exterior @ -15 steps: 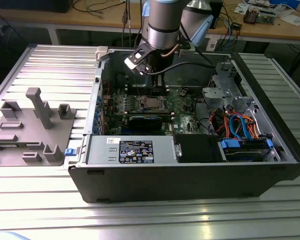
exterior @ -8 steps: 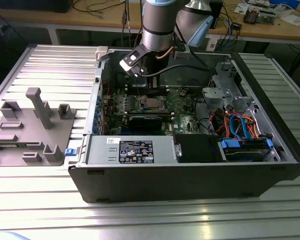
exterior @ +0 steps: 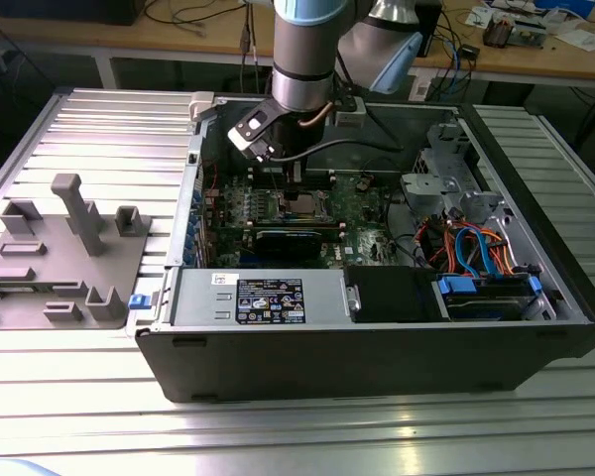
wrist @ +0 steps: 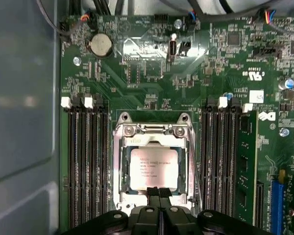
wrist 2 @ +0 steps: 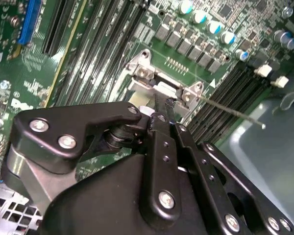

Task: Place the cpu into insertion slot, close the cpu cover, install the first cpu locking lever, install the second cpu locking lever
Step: 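Close the cpu cover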

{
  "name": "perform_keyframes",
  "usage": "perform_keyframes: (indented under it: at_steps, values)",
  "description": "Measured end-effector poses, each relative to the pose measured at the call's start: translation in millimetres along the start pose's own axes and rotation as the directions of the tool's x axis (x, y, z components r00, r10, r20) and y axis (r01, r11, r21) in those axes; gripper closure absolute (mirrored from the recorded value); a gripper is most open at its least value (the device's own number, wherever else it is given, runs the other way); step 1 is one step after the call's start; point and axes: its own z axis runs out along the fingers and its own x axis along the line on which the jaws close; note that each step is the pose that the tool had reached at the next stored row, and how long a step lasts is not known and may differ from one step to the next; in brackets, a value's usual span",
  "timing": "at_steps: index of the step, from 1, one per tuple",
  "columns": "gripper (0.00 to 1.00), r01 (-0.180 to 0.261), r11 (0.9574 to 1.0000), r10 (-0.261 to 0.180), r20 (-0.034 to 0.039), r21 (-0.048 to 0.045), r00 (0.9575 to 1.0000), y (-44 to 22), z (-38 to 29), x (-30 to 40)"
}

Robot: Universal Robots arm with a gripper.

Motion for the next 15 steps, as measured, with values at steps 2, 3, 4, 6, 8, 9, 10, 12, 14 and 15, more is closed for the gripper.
perform_keyframes:
  at_steps: [2, 3, 4, 6, 8, 9, 10, 12, 14, 15]
  values:
    - [0.89, 0.0, 1.0, 0.0, -0.0001, 0.0012, 1.0, -1.7, 2.8, -0.2]
    - [0.89, 0.0, 1.0, 0.0, -0.0002, 0.0021, 1.0, -2.3, 4.0, -0.3]
    - [0.89, 0.0, 1.0, 0.0, -0.0001, 0.0039, 1.0, -2.8, 5.3, -0.3]
    - [0.89, 0.0, 1.0, 0.0, -0.0002, 0.0077, 1.0, -3.3, 7.4, -0.4]
    - [0.89, 0.0, 0.9999, 0.0, -0.0003, 0.0138, 1.0, -3.8, 10.1, -0.5]
    - [0.89, 0.0, 0.9999, 0.0, -0.0002, 0.014, 1.0, -4.0, 10.5, -0.5]
    - [0.89, 0.0, 0.9999, 0.0, -0.0002, 0.0142, 1.0, -4.2, 10.9, -0.5]
    - [0.89, 0.0, 0.9999, 0.0, -0.0003, 0.0142, 1.0, -4.6, 11.8, -0.5]
    - [0.89, 0.0, 0.9999, 0.0, -0.0003, 0.0141, 1.0, -4.6, 12.9, -0.6]
    - [0.89, 0.0, 0.9999, 0.0, -0.0001, 0.0143, 1.0, -4.7, 13.3, -0.8]
